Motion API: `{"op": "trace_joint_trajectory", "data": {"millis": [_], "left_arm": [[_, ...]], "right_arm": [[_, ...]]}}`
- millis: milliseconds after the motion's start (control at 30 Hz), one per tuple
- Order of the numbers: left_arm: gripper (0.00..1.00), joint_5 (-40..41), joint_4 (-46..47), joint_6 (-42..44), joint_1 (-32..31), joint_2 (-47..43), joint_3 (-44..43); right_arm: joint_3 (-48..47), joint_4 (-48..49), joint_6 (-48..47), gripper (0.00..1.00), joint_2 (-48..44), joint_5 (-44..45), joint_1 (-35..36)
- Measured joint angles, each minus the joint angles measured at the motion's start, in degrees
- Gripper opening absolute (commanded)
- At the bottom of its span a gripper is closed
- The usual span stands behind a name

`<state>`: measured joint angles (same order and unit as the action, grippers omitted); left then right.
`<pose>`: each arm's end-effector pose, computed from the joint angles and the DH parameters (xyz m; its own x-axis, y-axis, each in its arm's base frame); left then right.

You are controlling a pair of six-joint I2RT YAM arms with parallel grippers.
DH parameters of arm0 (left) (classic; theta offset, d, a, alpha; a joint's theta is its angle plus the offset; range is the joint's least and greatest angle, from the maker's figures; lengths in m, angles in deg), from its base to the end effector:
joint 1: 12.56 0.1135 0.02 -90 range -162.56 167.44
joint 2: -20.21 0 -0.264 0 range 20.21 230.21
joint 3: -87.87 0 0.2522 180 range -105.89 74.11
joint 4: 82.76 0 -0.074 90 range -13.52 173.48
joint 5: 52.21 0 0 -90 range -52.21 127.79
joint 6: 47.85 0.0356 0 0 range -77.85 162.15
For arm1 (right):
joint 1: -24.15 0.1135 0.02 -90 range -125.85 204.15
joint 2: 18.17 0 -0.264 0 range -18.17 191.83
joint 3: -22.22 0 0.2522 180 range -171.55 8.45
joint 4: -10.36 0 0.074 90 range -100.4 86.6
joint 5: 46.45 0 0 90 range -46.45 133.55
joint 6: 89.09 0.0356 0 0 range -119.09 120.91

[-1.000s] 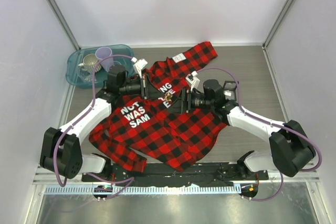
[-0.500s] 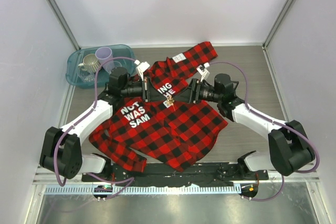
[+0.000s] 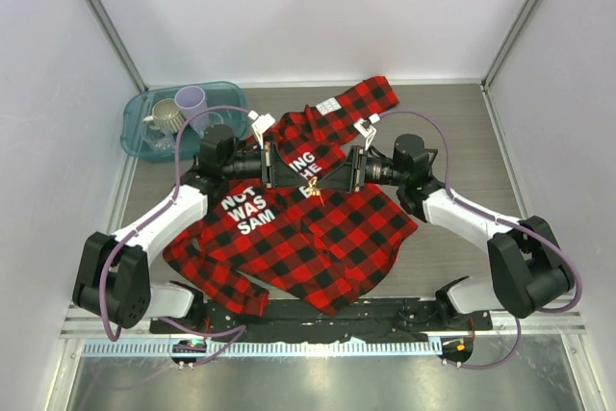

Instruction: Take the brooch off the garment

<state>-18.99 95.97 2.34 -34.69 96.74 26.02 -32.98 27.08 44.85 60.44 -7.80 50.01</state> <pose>0.2596 -0.1377 0.2806 -0.8047 -0.0514 -0.5914 0.5679 0.2234 -0.7922 0.2532 0.1536 0.2609 -0.7489 0.1186 -0.6520 -0.6260 0.1963 0.7547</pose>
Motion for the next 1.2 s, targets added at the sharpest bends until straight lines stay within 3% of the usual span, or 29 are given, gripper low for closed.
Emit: {"op": "trace_joint_trajectory", "data": {"millis": [167, 200, 267, 300, 500, 533, 567, 667, 767, 1200], "left_arm": [[0.0, -0.31, 1.14, -0.68, -0.26, 0.0, 0.35], [0.0, -0.31, 1.22, -0.74, -0.35, 0.0, 0.37], [0.0, -0.31, 1.44, -0.79, -0.44, 0.0, 0.39], [0.0, -0.33, 1.51, -0.87, -0.46, 0.0, 0.39], [0.01, -0.31, 1.88, -2.4, -0.35, 0.09, 0.61], [0.06, -0.33, 1.88, -2.69, -0.35, 0.2, 0.59], [0.19, -0.33, 1.9, -3.15, -0.33, 0.46, 0.59], [0.37, -1.2, 1.92, -3.67, -0.35, 1.38, 0.5], [0.44, -2.45, 1.88, -4.57, -0.48, 2.21, 0.46], [0.31, -3.93, 3.67, -6.71, -0.52, 3.87, 0.46]], "right_arm": [[0.04, 2.08, 0.68, 0.29, 0.63, -1.29, 0.22], [0.04, 2.49, 0.94, 0.19, 0.87, -1.49, 0.28], [0.09, 2.97, 1.11, 0.11, 1.22, -1.86, 0.44], [0.09, 3.17, 1.51, 0.01, 1.42, -2.14, 0.57], [0.24, 4.22, 2.58, 0.01, 1.79, -2.75, 0.96], [0.26, 4.2, 2.56, 0.01, 1.79, -2.67, 0.96], [0.31, 4.09, 2.51, 0.01, 1.79, -2.49, 0.96], [0.59, 3.58, 2.21, 0.01, 1.77, -1.77, 1.05], [0.72, 2.82, 1.68, 0.01, 1.73, -1.01, 1.09], [0.72, 1.99, 1.16, 0.01, 1.49, -0.44, 1.09]]}}
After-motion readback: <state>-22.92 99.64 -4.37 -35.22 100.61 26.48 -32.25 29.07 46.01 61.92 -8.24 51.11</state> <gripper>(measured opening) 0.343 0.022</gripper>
